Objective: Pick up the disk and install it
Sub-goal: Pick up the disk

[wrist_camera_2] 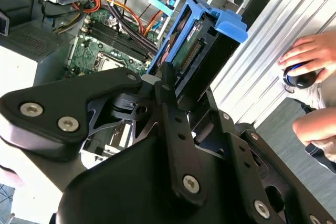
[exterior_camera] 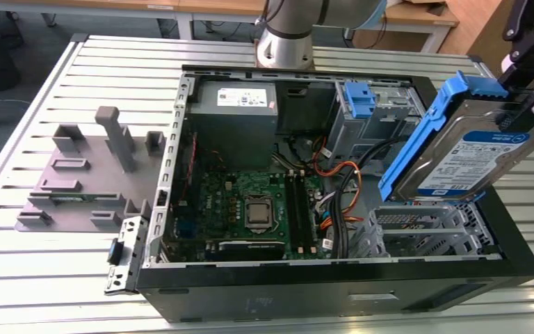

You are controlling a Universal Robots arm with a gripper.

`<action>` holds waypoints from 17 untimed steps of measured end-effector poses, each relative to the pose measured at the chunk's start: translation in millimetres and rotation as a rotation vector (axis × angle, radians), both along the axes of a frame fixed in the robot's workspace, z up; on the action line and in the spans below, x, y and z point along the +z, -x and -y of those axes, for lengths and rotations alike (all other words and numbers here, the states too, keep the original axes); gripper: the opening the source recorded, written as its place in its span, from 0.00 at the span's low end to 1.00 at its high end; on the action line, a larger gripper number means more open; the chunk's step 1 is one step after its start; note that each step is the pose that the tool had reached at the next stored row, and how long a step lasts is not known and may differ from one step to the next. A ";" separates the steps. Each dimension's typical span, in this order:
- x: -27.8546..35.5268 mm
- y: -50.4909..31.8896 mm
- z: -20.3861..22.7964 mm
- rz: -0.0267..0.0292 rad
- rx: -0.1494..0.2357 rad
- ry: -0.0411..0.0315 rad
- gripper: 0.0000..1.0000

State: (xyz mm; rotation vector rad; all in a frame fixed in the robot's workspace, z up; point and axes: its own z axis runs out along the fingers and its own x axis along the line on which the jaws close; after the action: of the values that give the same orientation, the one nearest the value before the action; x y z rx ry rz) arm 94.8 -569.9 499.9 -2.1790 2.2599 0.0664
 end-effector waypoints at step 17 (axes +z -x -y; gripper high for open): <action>-11.8 -15.3 2.0 -0.0006 0.000 0.0000 0.35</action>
State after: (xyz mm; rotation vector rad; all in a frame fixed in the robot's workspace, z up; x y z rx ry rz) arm 110.1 -571.9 488.1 -2.1793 2.2602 0.0671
